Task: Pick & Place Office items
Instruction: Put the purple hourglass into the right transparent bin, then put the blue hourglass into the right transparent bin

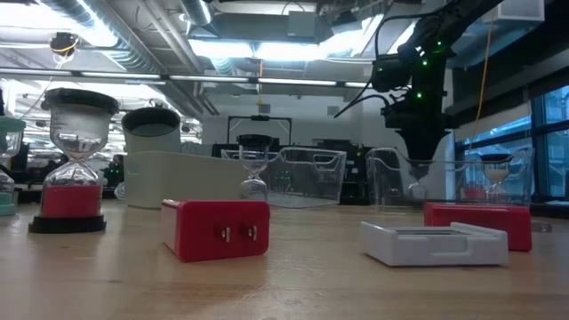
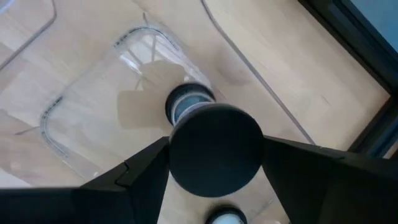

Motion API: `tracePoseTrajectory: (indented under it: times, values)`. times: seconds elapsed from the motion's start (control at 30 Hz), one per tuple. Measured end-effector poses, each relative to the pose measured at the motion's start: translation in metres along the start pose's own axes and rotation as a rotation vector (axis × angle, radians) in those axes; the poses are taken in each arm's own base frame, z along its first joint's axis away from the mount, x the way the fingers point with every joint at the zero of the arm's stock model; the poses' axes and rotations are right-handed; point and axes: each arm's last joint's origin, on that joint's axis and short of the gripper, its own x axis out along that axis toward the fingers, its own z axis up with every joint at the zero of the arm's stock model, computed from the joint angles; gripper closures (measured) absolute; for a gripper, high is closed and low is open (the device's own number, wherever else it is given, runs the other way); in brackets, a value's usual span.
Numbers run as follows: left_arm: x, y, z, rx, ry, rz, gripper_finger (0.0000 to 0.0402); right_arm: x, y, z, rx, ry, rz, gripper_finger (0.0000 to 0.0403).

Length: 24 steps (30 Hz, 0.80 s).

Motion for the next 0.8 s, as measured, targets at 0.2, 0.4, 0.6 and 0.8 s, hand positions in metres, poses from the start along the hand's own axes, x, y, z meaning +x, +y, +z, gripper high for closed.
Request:
tracePoseTrajectory:
  times: [0.2,0.4,0.6,0.8]
  values:
    - [0.000,0.000,0.000,-0.007,0.000,0.000,0.0093,0.000,0.000,0.002,-0.022,-0.019,0.003,0.0156]
    - [0.000,0.000,0.000,-0.007,0.000,0.000,0.0093,0.000,0.001,0.003,-0.043,-0.032,0.006,0.0146]
    - [0.000,0.000,0.000,-0.008,0.000,0.000,0.0093,-0.002,0.000,0.002,-0.043,-0.032,0.021,0.0099]
    - [0.000,0.000,0.000,-0.008,0.000,0.002,0.0093,-0.027,-0.005,-0.002,-0.043,-0.033,0.024,0.0056]
